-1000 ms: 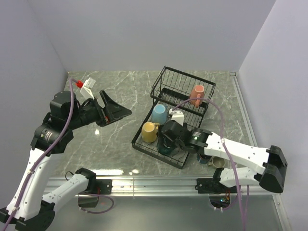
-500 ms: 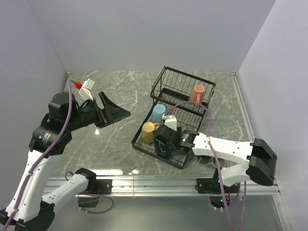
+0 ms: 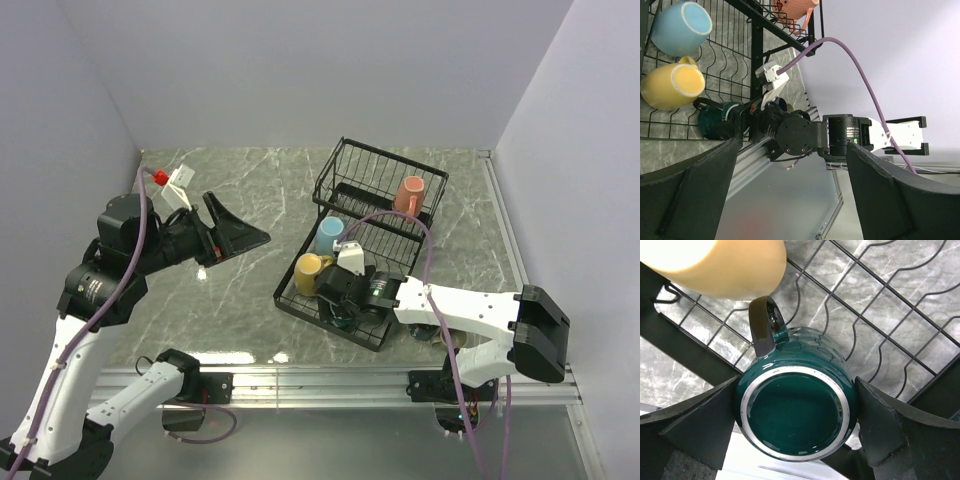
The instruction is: Load the cups into the dish rack
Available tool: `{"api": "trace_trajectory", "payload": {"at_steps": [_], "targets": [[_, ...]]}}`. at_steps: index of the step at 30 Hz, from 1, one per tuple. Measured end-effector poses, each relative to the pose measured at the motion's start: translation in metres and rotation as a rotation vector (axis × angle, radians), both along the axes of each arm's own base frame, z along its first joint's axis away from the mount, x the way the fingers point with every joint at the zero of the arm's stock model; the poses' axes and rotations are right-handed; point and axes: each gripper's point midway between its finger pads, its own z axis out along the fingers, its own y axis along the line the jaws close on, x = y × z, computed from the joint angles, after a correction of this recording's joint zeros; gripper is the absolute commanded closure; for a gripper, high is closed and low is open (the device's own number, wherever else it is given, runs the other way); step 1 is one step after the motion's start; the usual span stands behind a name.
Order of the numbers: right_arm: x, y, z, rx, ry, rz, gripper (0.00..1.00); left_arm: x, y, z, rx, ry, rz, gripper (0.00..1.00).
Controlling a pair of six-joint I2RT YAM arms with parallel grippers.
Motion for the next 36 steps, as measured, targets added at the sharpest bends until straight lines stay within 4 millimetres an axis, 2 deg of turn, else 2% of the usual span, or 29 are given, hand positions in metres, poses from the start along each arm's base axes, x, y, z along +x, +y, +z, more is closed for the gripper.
{"api": "trace_trajectory", "payload": {"at_steps": [8,18,24,26,31,34,36], "targets": [[-0.003,0.001,0.004,-0.016,0.02,0.03,0.02,0.001,-0.001,0.002,-0.003,-0.012,-0.002,0.06],[0.0,0.025,0.048,0.074,0.019,0.043,0.0,0.003,-0.001,-0.003,0.001,-0.007,-0.003,0.06],[-0.01,0.024,0.029,0.04,0.069,0.05,0.0,0.003,-0.001,-0.006,0.002,-0.006,-0.003,0.06],[-0.012,0.024,0.032,0.05,0.074,0.045,0.0,0.002,-0.001,-0.005,0.004,-0.009,-0.004,0.06],[-0.018,0.003,0.043,0.033,0.073,0.007,0.0,0.001,0.0,-0.007,0.013,-0.016,-0.007,0.06],[-0.021,-0.02,0.068,0.067,0.039,-0.043,0.02,0.002,0.0,-0.008,0.02,-0.018,-0.009,0.07],[-0.025,-0.039,0.087,0.116,0.013,-0.093,0.07,0.002,0.0,-0.009,0.025,-0.022,-0.012,0.07]]}}
